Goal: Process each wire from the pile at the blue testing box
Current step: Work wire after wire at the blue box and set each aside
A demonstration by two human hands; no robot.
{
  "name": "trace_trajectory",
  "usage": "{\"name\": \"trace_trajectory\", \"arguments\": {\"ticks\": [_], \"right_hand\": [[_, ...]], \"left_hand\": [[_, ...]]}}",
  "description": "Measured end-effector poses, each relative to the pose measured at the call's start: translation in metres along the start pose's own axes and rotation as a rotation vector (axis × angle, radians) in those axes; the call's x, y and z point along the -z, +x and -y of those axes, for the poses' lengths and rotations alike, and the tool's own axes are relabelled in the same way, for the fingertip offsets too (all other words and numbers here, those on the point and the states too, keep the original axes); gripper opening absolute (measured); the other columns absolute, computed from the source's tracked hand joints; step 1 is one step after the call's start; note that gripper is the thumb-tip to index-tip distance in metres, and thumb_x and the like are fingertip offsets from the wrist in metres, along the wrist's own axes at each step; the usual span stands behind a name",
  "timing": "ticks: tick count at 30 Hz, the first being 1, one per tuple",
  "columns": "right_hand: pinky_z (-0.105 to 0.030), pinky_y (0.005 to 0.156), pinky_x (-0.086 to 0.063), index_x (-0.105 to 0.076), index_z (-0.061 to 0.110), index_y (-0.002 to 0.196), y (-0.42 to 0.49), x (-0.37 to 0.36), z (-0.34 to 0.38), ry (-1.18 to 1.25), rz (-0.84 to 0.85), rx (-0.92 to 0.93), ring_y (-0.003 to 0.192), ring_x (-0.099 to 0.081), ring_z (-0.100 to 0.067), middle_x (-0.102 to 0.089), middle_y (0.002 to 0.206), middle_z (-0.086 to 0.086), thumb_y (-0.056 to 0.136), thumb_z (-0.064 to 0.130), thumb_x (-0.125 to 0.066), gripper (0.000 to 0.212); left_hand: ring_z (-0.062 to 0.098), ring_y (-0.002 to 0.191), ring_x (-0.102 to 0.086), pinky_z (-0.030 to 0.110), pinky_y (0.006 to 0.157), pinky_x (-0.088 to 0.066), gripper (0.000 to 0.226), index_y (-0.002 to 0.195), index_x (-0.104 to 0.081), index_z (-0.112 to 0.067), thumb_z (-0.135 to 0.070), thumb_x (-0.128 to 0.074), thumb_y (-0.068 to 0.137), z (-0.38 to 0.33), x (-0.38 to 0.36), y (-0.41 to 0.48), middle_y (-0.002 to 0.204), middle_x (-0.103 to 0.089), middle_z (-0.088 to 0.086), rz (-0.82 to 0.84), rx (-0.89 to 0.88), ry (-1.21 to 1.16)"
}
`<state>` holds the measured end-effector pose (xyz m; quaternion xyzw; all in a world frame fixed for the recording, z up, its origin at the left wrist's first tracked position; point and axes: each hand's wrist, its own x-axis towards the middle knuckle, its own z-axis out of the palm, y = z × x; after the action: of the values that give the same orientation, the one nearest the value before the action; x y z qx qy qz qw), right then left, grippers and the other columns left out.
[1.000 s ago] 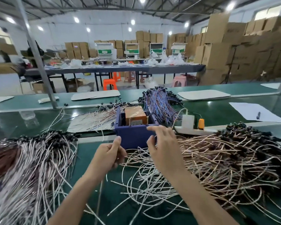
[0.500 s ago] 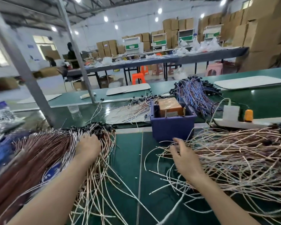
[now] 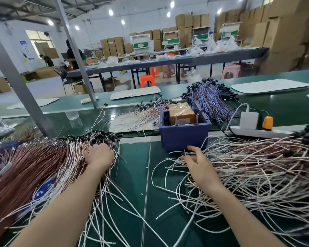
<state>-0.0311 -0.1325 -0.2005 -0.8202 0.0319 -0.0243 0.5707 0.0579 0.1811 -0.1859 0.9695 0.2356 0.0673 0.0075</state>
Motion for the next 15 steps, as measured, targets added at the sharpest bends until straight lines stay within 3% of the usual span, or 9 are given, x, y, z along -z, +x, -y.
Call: {"name": "trace_trajectory", "arguments": {"ticks": [2, 4, 5, 7, 9, 11, 12, 15], "right_hand": [[-0.020, 0.063, -0.046, -0.042, 0.035, 0.142, -0.004, 0.003, 0.005, 0.028, 0.015, -0.006, 0.069, -0.059, 0.000, -0.067, 0.109, 0.017, 0.105, 0.035, -0.046, 0.037], [-0.022, 0.069, -0.048, -0.045, 0.039, 0.138, -0.010, 0.006, 0.010, 0.044, -0.014, 0.043, 0.076, -0.062, 0.002, -0.067, 0.115, 0.015, 0.106, 0.035, -0.045, 0.032], [-0.025, 0.069, -0.052, -0.048, 0.041, 0.133, -0.014, 0.007, 0.014, 0.053, -0.049, 0.088, 0.072, -0.063, -0.002, -0.068, 0.115, 0.015, 0.106, 0.034, -0.045, 0.028], [-0.023, 0.066, -0.053, -0.056, 0.041, 0.122, -0.022, 0.005, 0.030, 0.134, -0.044, 0.151, 0.065, -0.061, -0.012, -0.073, 0.107, 0.015, 0.106, 0.033, -0.045, 0.021], [-0.019, 0.072, -0.053, -0.066, 0.032, 0.114, -0.031, -0.003, 0.056, 0.276, 0.189, 0.131, 0.082, -0.070, -0.018, -0.077, 0.102, 0.012, 0.106, 0.036, -0.045, 0.023], [-0.026, 0.081, -0.055, -0.070, 0.024, 0.114, -0.038, -0.015, 0.086, 0.437, 0.465, 0.092, 0.097, -0.074, -0.017, -0.078, 0.103, 0.006, 0.104, 0.051, -0.043, 0.039], [-0.028, 0.083, -0.055, -0.069, 0.023, 0.114, -0.039, -0.019, 0.100, 0.536, 0.524, 0.071, 0.098, -0.074, -0.015, -0.078, 0.105, 0.006, 0.100, 0.058, -0.042, 0.046], [-0.033, 0.084, -0.054, -0.066, 0.022, 0.113, -0.039, -0.018, 0.131, 0.840, 0.462, -0.002, 0.094, -0.073, -0.013, -0.078, 0.105, 0.004, 0.101, 0.057, -0.036, 0.047]], "left_hand": [[0.033, 0.112, -0.056, 0.043, 0.099, -0.041, 0.036, 0.111, -0.060, -0.005, -0.036, -0.044, 0.103, -0.002, 0.010, -0.002, 0.114, -0.061, 0.016, 0.016, 0.056, -0.178], [0.025, 0.081, -0.058, 0.035, 0.074, -0.048, 0.031, 0.102, -0.060, -0.004, -0.031, -0.046, 0.105, -0.006, 0.031, -0.006, 0.091, -0.059, 0.009, 0.012, 0.040, -0.533], [0.022, 0.076, -0.057, 0.035, 0.070, -0.049, 0.027, 0.105, -0.059, -0.003, -0.027, -0.049, 0.104, -0.011, 0.046, -0.011, 0.090, -0.060, 0.007, -0.018, -0.007, -0.716], [0.019, 0.085, -0.061, 0.032, 0.077, -0.053, 0.022, 0.115, -0.055, -0.006, -0.024, -0.051, 0.103, -0.026, 0.087, -0.028, 0.097, -0.061, 0.004, -0.148, -0.160, -0.980], [0.012, 0.083, -0.062, 0.025, 0.073, -0.053, 0.016, 0.110, -0.053, -0.012, -0.026, -0.051, 0.104, -0.045, 0.131, -0.057, 0.095, -0.061, 0.000, -0.265, -0.326, -1.167], [0.008, 0.073, -0.065, 0.022, 0.066, -0.056, 0.008, 0.102, -0.053, -0.018, -0.026, -0.051, 0.104, -0.063, 0.164, -0.091, 0.091, -0.065, 0.002, -0.286, -0.449, -1.379], [0.007, 0.071, -0.066, 0.020, 0.064, -0.056, 0.007, 0.100, -0.053, -0.019, -0.025, -0.050, 0.104, -0.069, 0.174, -0.109, 0.089, -0.068, 0.001, -0.277, -0.489, -1.462], [0.012, 0.074, -0.072, 0.021, 0.066, -0.057, 0.014, 0.101, -0.058, -0.015, -0.026, -0.050, 0.105, -0.076, 0.172, -0.159, 0.085, -0.074, 0.000, -0.156, -0.530, -1.557]]}}
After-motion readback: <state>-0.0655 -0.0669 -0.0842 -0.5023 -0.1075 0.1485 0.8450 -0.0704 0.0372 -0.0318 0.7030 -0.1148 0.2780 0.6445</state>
